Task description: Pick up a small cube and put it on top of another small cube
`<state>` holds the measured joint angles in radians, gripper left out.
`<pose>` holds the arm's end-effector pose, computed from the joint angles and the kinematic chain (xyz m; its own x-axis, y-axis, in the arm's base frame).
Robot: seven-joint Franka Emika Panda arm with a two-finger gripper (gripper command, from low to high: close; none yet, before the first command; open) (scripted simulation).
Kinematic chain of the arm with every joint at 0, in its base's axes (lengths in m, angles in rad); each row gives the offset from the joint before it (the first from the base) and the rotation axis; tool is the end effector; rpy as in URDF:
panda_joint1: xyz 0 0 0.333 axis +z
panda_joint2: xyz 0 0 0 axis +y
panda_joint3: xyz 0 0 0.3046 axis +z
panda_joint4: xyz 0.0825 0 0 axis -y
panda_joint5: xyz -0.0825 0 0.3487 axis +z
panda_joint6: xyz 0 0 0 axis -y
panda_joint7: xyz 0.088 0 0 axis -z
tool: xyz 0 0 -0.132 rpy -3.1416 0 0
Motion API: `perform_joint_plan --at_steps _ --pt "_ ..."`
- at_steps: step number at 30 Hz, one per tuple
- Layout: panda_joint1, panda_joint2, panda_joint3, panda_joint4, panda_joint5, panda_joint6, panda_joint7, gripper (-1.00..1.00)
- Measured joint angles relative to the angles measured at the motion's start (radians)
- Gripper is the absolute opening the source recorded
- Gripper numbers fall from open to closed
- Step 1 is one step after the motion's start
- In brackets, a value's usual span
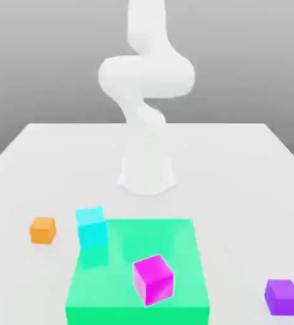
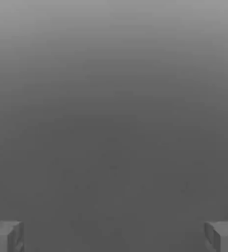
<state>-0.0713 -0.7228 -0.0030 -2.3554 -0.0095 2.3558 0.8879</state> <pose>0.3658 -0.0279 0.6361 0.4155 -0.8050 0.4234 -0.6263 -0.5908 -0.5086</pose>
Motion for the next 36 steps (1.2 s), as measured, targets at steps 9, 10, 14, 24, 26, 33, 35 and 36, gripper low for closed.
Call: perform_joint_plan --at_steps 9,10,14,24,26,33,35,36 --pt "-0.281 0.333 -0.039 -0.223 -0.041 0.232 0.37 0.0" --pt "-0.309 0.37 -0.048 -0.247 -0.044 0.258 0.411 0.0" --pt "-0.413 0.514 -0.088 -0.344 -0.052 0.359 0.564 0.0" --pt "-0.585 0.874 -0.103 -0.473 0.109 0.624 0.685 0.0" --pt "-0.622 0.946 -0.058 -0.46 0.136 0.682 0.665 0.0" --pt "-0.652 1.007 -0.025 -0.449 0.145 0.734 0.657 -1.0" --pt "-0.655 1.008 -0.023 -0.449 0.144 0.734 0.658 -1.0" --pt "-0.646 0.984 -0.033 -0.453 0.138 0.714 0.663 -1.0"
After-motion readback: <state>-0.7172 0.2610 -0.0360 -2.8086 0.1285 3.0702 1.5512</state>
